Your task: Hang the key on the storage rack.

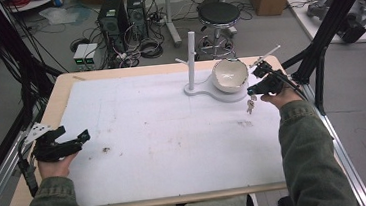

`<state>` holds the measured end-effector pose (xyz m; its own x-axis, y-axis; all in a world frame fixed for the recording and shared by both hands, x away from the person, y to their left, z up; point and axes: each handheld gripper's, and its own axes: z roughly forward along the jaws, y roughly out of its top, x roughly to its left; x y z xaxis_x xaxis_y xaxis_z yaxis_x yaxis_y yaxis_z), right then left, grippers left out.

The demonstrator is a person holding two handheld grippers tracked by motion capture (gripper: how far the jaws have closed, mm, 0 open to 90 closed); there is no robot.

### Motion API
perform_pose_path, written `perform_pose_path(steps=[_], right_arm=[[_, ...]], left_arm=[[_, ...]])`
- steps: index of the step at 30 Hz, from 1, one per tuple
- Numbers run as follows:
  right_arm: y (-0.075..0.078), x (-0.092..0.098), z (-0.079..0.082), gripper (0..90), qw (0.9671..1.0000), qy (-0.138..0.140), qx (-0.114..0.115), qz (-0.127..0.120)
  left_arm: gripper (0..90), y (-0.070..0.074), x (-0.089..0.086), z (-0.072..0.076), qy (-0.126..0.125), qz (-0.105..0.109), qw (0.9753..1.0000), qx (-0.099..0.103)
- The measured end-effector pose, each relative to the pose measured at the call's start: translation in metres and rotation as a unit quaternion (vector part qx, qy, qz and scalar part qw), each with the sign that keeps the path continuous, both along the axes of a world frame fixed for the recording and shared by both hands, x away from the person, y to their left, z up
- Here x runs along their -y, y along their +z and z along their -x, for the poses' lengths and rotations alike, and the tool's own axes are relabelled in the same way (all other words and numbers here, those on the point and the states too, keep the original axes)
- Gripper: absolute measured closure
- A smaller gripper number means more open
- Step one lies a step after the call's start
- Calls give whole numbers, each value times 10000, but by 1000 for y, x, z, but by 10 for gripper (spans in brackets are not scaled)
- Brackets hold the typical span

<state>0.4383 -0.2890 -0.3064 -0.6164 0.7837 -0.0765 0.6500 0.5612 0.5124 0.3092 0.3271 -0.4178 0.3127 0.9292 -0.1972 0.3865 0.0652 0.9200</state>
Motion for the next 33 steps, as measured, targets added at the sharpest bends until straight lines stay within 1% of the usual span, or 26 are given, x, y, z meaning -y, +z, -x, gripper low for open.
perform_pose_path(steps=[1, 2, 6, 11, 15, 16, 20, 23, 27, 28, 33], right_arm=[[0, 0, 0, 889, 10000, 0, 0, 0], [5, -4, -1, 889, 10000, 83, 34, 13], [14, -11, -1, 889, 9998, 176, 44, 31], [23, -19, -1, 888, 9997, 212, 106, -33], [27, -22, -1, 888, 9996, 243, 138, -11], [32, -24, 0, 888, 9996, 233, 149, -49], [40, -29, 0, 888, 9994, 283, 198, -26], [44, -34, -1, 888, 9992, 322, 228, 14], [50, -41, -2, 888, 9990, 366, 244, -19], [51, -43, -4, 888, 9988, 395, 276, -18], [56, -49, -6, 888, 9987, 423, 300, 1]], left_arm=[[20, 0, 0, 0, 0, 0, 10000, 0], [20, 0, 0, 0, -10, -6, 10000, -11], [20, 0, 0, 0, -9, 7, 10000, -6], [20, 0, 0, 0, -11, 1, 10000, -9], [20, 0, 0, 0, -15, 8, 10000, -8], [20, 0, 0, 0, -10, 9, 10000, -5], [20, 0, 0, 0, -16, 13, 10000, -5], [20, 0, 0, -1, -15, 23, 10000, -3], [20, 0, 0, -1, -31, -3, 10000, -13], [20, 0, 0, -1, -29, 5, 10000, -11], [20, 0, 1, -1, -34, 13, 10000, -15]])
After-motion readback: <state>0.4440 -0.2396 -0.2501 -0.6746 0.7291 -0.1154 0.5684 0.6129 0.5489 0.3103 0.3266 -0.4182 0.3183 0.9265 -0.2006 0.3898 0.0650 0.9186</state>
